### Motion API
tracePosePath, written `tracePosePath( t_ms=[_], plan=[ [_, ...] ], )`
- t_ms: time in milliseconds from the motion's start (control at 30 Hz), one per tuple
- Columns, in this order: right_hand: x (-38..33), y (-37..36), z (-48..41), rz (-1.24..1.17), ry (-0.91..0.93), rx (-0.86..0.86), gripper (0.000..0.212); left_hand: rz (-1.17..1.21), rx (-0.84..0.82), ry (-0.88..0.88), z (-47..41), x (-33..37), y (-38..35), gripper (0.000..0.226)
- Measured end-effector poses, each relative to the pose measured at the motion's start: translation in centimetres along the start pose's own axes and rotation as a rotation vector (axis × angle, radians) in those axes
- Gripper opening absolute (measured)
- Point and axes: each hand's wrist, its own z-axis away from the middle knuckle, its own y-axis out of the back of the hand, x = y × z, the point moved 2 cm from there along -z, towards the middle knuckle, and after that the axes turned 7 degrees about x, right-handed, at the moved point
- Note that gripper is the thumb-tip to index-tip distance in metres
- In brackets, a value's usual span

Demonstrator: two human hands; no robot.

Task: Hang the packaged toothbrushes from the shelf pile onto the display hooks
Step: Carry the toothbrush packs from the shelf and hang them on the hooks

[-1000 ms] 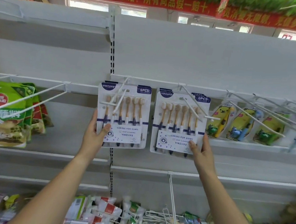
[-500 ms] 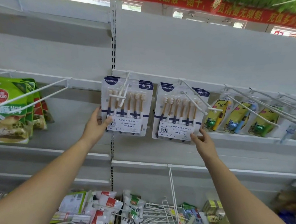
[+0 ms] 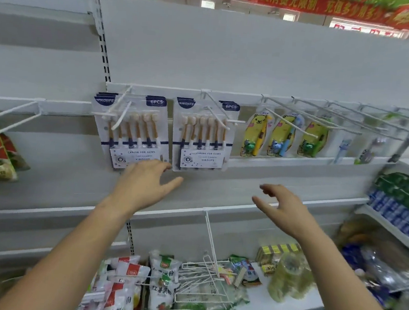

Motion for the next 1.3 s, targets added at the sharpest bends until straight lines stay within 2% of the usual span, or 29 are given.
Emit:
tracePosePath(
  t_ms=[133,300,433,500,567,667,800,933,1100,1233,1300],
  plan=[
    [4.1,5.4,4.0,-0.018,-0.027,0.046,0.062,0.008,-0.119,-0.1,0.1,8.5,-0.1,0.074],
    [12.7,14.0,11.4,0.143,-0.08,0.155,0.067,0.085,-0.162,-0.304,0.6,22.8,-3.4,0.078],
    [20.1,21.0,19.1,0.288,-0.198,0.196,0.071,0.14,-0.182,-0.484,1.1,35.5,-7.6,0.124],
    [23.5,24.2,22.9,0.351,-0.264,0.189,0.078,0.162,-0.185,-0.579,1.7,41.9,-9.7,0.132],
    [26.9,27.0,26.1,0.419,-0.332,0.175,0.084,0.152,-0.192,-0.682,2.5,48.1,-11.4,0.133],
    [31.6,30.4,30.0,0.483,-0.419,0.136,0.081,0.092,-0.213,-0.832,3.4,56.2,-13.7,0.131],
    [37.3,33.7,32.3,0.479,-0.513,0.11,0.078,0.089,-0.213,-0.993,3.3,64.8,-16.7,0.106],
    [43.1,36.1,31.6,0.455,-0.56,0.111,0.074,0.152,-0.201,-1.093,1.6,72.3,-19.2,0.101],
    [50.6,39.1,28.5,0.467,-0.594,0.104,0.084,0.219,-0.18,-1.114,-2.9,80.1,-22.5,0.105],
    [56.3,42.4,25.3,0.498,-0.589,0.098,0.079,0.285,-0.225,-1.049,-7.3,85.7,-25.2,0.113],
    [59.2,44.3,23.8,0.506,-0.576,0.111,0.076,0.285,-0.241,-1.028,-9.2,88.7,-26.4,0.108]
  ],
)
